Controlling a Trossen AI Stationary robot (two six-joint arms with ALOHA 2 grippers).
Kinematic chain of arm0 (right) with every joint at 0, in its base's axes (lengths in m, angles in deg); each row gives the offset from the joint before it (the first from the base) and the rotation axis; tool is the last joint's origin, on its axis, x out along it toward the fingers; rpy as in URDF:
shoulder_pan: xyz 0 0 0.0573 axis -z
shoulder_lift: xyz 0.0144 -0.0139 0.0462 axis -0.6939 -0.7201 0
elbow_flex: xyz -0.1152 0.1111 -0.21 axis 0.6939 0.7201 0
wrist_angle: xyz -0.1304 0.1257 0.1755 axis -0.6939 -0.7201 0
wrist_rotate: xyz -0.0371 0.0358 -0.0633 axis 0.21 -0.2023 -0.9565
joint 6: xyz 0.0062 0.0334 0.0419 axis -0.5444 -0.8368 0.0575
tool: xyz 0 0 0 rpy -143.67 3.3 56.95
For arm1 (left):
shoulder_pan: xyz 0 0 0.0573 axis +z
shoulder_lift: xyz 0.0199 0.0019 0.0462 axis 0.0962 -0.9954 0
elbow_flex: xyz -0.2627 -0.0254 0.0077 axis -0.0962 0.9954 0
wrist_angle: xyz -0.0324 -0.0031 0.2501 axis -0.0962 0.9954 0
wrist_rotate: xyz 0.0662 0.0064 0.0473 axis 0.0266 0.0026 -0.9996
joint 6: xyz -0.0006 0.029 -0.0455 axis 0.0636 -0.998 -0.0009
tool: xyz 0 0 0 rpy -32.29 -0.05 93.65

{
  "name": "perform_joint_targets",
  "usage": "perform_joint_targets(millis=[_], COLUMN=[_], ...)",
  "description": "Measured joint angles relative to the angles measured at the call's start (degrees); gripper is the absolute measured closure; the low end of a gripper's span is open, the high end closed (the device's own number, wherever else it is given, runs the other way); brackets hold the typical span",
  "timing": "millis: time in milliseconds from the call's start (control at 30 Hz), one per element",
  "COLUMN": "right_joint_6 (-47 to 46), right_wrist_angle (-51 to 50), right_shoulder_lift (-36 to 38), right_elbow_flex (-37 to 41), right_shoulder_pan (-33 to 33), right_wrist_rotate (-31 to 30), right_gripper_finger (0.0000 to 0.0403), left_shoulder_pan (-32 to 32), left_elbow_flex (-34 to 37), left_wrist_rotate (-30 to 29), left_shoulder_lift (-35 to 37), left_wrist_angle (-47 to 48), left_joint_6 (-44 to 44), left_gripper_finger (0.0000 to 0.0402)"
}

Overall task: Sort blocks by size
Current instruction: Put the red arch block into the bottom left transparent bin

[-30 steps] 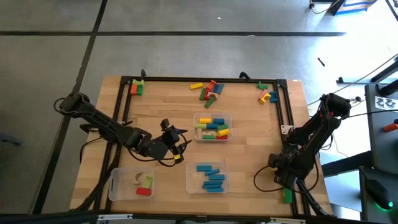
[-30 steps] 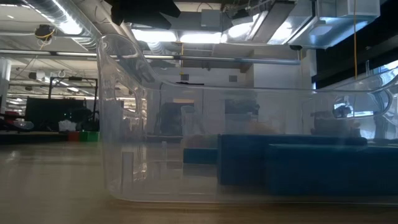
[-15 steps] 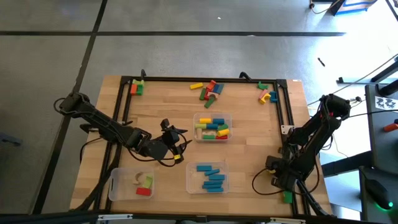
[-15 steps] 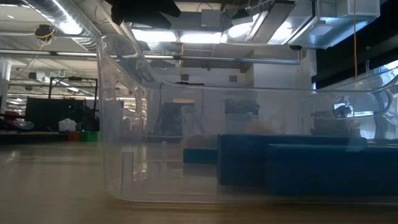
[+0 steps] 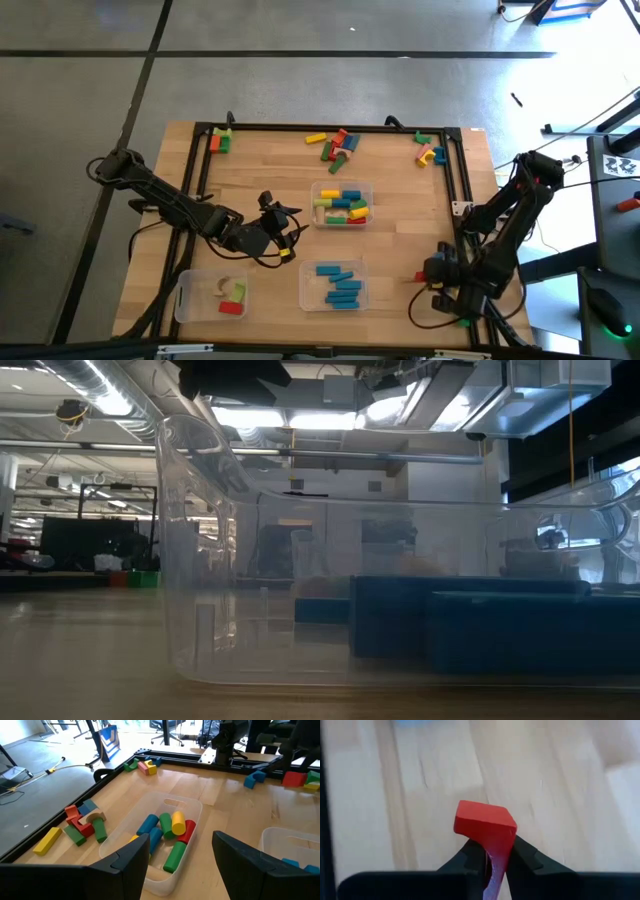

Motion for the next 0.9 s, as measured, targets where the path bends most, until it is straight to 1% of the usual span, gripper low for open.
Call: perform_joint_targets(millis=[167, 300, 433, 600, 700, 900], right_joint_6=[4.27, 9.60, 18.34, 32.54, 40.02, 51.82], right_wrist_angle=[2.10, 7.04, 15.06, 28.13, 36.90, 56.50], right_shoulder_lift=[0.00, 0.02, -0.75, -2.43, -3.63, -7.38], right_elbow_flex=[-1.79, -1.92, -1.92, -1.92, -1.92, -1.94], right_shoulder_pan=[0.71, 3.91, 8.89, 15.26, 19.20, 25.70], right_wrist_rotate=[-8.84, -11.50, -11.51, -11.04, -8.48, -1.74], right_gripper_finger=[0.0351, 0.0356, 0.0352, 0.0353, 0.0355, 0.0354], left_shoulder_pan=[0.00, -0.02, -1.15, -4.02, -5.72, -9.90], left_elbow_flex=[0.00, 0.00, 0.00, 0.00, -0.02, -0.02], left_wrist_rotate=[0.00, 0.00, 0.11, 2.54, 2.54, 2.54], left_shoulder_lift=[0.00, 0.00, 0.01, 1.71, 3.03, 5.11], left_wrist_angle=[0.01, 0.01, 0.00, 0.35, 0.30, 0.56], left_joint_6=[-0.02, -0.02, -0.49, -0.85, -0.81, -0.78], left_gripper_finger=[0.0192, 0.0192, 0.0192, 0.0192, 0.0192, 0.0192])
